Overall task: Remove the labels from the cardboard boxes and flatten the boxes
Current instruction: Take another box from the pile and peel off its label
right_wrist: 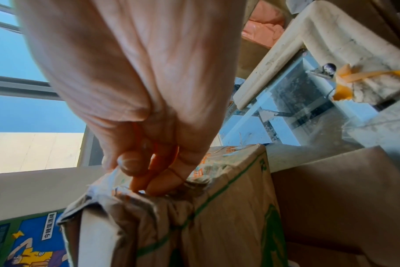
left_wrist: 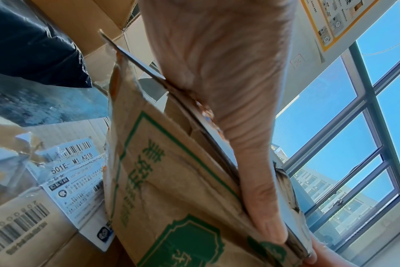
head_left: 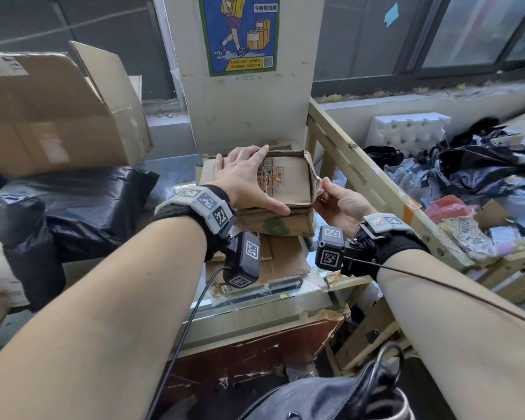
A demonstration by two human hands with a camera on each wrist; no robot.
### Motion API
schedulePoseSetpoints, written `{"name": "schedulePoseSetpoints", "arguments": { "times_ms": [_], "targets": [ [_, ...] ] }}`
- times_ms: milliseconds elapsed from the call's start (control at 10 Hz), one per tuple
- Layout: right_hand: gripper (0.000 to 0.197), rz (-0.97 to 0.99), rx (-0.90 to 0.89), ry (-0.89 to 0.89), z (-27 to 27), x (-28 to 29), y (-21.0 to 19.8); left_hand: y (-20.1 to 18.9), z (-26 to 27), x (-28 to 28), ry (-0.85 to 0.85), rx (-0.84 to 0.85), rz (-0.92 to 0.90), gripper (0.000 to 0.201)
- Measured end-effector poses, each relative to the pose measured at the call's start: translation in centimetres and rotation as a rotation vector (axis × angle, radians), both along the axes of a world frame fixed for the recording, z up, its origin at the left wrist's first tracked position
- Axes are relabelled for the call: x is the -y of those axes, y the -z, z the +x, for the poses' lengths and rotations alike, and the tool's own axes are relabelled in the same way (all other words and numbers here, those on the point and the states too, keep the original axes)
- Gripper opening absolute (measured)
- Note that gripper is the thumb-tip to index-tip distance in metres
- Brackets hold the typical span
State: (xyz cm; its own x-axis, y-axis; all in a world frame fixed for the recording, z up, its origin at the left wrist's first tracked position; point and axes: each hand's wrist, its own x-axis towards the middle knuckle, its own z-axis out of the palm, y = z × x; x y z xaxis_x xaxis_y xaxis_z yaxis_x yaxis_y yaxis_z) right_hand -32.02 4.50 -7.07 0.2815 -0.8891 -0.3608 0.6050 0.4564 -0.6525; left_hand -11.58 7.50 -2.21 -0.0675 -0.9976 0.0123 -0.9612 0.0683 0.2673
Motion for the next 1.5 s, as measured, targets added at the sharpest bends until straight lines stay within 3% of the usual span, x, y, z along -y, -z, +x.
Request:
{"name": "schedulePoseSetpoints", "arguments": {
  "times_ms": [100, 300, 500, 700, 800, 900, 1000, 1100, 1200, 1300, 1400, 1500],
  "targets": [
    [0.017, -0.001, 0.005, -0.004, 0.0, -0.1, -0.1, 0.0, 0.0, 0.0, -0.005, 0.004, 0.006, 0.130],
    [0.029, -0.223, -0.424, -0.162, 0.0, 0.0, -2.0, 0.0, 0.1, 0.1, -0.025, -0.012, 0.010, 0.131],
    [0.050, -0.293, -0.533, -0.242, 0.3, -0.9, -2.6, 0.1, 0.3, -0.1, -0.039, -0.036, 0.006, 0.130],
    [0.028, -0.556, -0.895, -0.340, 0.0, -0.3, -2.8, 0.4, 0.7, -0.7, -0.048, -0.061, -0.011, 0.131],
    [0.029, -0.669, -0.967, -0.311, 0.6, -0.5, -4.2, -0.3, 0.8, -0.9, -0.062, -0.086, -0.056, 0.132],
    [0.036, -0.827, -1.055, -0.253, 1.4, -0.4, -6.7, -2.2, 1.1, -1.0, -0.035, -0.160, -0.073, 0.122],
    [0.035, -0.926, -1.102, -0.240, 2.3, -0.2, -10.0, -4.1, 1.2, -1.3, 0.015, -0.353, -0.038, 0.100],
    [0.041, -0.991, -1.284, -0.330, 3.0, -0.2, -12.9, -4.8, 0.8, -1.4, 0.047, -0.534, 0.002, 0.108],
    [0.043, -0.961, -1.477, -0.610, 4.2, -0.5, -14.0, -5.0, 0.0, -1.7, 0.075, -0.714, 0.089, 0.123],
    [0.040, -0.920, -1.498, -0.741, 5.4, -0.7, -11.9, -3.4, -1.2, -1.9, 0.063, -0.715, 0.129, 0.117],
    [0.039, -0.986, -1.457, -0.639, 6.0, -0.7, -9.6, -1.4, -1.3, -1.7, 0.063, -0.646, 0.110, 0.085],
    [0.042, -0.957, -1.338, -0.568, 6.1, 0.0, -8.9, -1.2, -0.9, -1.4, 0.064, -0.695, 0.126, 0.079]
  ]
}}
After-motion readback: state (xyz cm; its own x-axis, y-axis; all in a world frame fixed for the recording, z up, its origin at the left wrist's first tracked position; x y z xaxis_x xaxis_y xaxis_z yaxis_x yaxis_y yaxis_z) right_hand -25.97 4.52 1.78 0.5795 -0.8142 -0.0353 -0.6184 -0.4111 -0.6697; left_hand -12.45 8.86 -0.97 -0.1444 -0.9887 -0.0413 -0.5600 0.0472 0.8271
